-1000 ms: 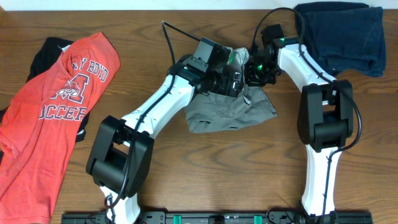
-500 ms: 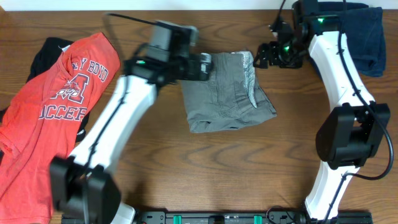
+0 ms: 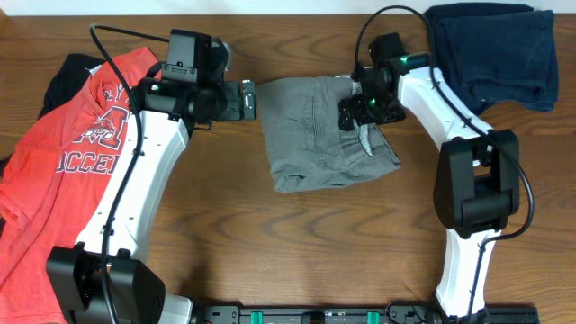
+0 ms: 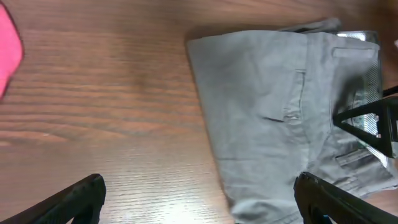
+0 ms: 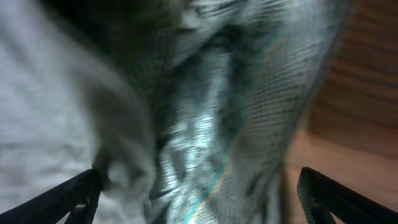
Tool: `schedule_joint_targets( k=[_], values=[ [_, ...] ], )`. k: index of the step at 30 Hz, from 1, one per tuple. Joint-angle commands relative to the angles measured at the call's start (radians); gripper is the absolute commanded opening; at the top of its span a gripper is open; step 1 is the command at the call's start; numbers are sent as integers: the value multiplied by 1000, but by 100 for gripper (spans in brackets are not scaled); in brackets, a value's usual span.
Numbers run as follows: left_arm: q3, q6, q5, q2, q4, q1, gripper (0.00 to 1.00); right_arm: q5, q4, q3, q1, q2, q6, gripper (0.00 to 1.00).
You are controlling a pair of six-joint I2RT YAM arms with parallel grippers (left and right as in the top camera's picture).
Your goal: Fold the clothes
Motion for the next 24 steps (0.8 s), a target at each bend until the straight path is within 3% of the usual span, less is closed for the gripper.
schedule_joint_targets(
  k=[1, 11, 13, 17, 21, 24],
  values=[
    [9, 21, -41, 5, -3, 3, 98, 97, 19, -19, 25, 30, 19, 99],
    [9, 21, -41, 5, -3, 3, 98, 64, 40, -26, 41, 95, 22, 99],
    [9, 21, -41, 5, -3, 3, 98, 27, 37, -26, 47, 105, 22, 94],
    [9, 21, -41, 5, -3, 3, 98, -64, 42, -26, 58, 111, 38, 72],
    [9, 21, -41, 5, -4, 3, 98, -151, 66, -26, 61, 111, 78, 27],
    [9, 21, -41, 5, -4, 3, 98, -218, 99, -26, 53, 111, 109, 5]
  ],
)
